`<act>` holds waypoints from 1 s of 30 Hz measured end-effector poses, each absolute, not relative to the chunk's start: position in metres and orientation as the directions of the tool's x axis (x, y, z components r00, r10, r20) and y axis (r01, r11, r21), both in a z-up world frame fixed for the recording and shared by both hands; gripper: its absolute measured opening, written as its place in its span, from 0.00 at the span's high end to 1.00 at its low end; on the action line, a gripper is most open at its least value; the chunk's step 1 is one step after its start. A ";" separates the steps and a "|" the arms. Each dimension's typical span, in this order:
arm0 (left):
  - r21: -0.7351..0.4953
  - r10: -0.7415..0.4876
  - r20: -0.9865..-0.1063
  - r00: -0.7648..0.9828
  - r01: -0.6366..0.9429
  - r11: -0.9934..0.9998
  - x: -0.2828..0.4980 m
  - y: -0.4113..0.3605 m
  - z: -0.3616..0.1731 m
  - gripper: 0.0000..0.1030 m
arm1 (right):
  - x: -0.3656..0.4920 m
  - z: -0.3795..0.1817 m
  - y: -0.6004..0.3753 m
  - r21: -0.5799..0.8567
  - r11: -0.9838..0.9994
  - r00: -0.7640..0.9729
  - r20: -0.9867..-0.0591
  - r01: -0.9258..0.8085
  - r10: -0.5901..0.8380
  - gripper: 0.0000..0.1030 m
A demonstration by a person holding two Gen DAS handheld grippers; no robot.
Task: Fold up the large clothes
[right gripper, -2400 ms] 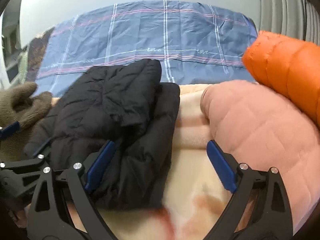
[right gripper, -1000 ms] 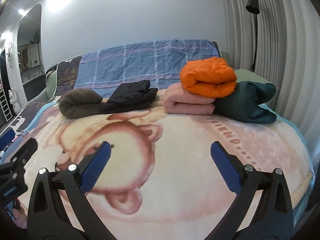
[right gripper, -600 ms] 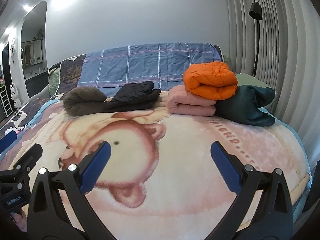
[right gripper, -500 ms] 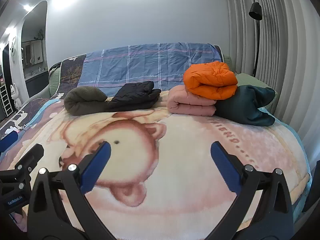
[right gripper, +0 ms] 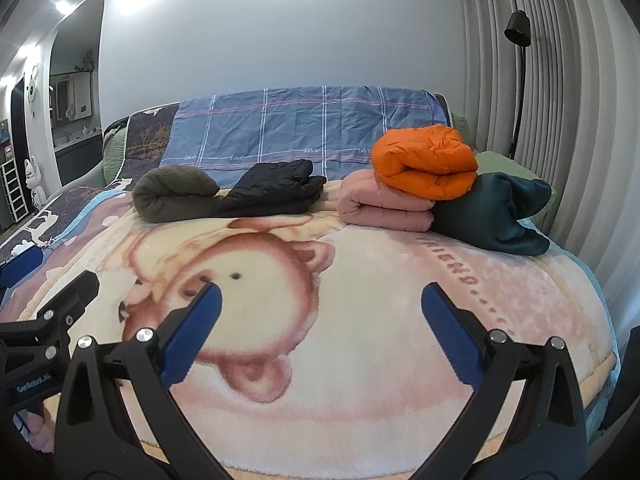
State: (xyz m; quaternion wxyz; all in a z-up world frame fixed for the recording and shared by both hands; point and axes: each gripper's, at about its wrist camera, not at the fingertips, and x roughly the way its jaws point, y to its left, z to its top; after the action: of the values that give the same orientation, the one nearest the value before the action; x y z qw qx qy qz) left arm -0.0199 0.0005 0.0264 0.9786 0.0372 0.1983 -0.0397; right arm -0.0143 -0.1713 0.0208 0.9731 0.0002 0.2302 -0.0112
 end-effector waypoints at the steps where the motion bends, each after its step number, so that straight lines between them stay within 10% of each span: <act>1: 0.057 -0.062 -0.391 0.918 0.092 0.994 -0.019 0.000 0.026 0.01 | -0.015 0.021 -0.172 -0.007 1.000 0.895 -0.446 0.021 -0.022 0.02; 30: 0.057 -0.063 -0.404 0.912 0.094 0.994 -0.023 -0.009 0.027 0.01 | -0.024 0.023 -0.180 -0.013 0.999 0.904 -0.425 0.043 -0.044 0.02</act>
State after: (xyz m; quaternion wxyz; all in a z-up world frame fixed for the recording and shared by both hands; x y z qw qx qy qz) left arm -0.0233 -0.0093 0.0272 0.9772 0.0374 0.2053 -0.0402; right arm -0.0238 -0.1796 0.0230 0.9758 -0.0015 0.2176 -0.0222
